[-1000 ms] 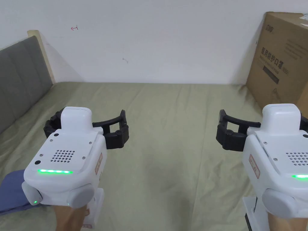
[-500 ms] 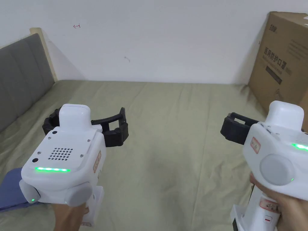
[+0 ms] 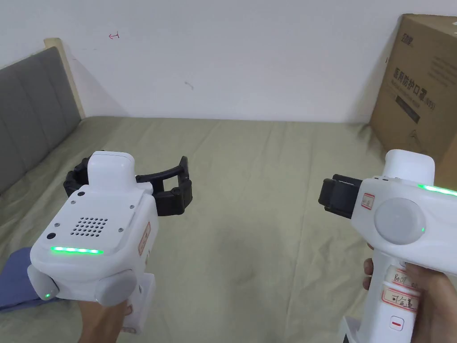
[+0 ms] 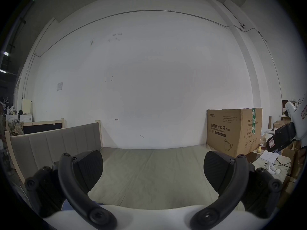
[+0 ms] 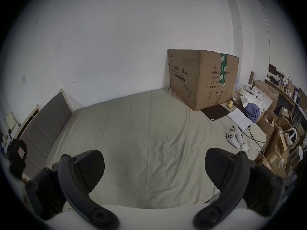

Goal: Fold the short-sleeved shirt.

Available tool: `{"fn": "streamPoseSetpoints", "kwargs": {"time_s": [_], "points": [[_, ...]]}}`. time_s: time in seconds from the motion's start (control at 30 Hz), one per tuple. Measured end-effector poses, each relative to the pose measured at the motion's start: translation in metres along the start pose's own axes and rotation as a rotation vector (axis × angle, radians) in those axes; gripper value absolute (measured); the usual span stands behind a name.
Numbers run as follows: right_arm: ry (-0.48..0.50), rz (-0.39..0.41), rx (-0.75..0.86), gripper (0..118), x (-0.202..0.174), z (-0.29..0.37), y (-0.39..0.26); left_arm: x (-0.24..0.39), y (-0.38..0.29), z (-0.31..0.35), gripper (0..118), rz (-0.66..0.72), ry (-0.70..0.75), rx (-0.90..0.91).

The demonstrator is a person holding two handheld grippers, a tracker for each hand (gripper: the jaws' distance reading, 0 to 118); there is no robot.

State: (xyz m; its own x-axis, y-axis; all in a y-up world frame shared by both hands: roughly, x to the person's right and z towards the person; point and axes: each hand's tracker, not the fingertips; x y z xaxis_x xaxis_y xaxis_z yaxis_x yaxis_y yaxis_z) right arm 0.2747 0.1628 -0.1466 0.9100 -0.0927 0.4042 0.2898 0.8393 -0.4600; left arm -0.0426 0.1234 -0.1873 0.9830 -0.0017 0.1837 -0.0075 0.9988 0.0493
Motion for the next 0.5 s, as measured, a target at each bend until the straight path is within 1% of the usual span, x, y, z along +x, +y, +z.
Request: {"fn": "streamPoseSetpoints", "kwargs": {"time_s": [0.17, 0.3, 0.43, 0.5], "points": [[0.013, -0.001, 0.004, 118, 0.0016, -0.0022, -0.0008, 0.0004, -0.0007, 0.0, 118, 0.0, -0.002, 0.0], [-0.003, 0.012, 0.024, 117, 0.0012, -0.0015, -0.0025, -0.0002, -0.0015, -0.0004, 118, 0.009, 0.001, -0.003], [0.002, 0.027, 0.05, 116, 0.0014, -0.0009, -0.0032, -0.0004, -0.0015, -0.0006, 118, 0.014, -0.002, -0.003], [0.021, 0.037, 0.076, 116, 0.0031, -0.0002, -0.0047, -0.0002, -0.0017, -0.0006, 118, 0.009, -0.002, -0.003]]}}
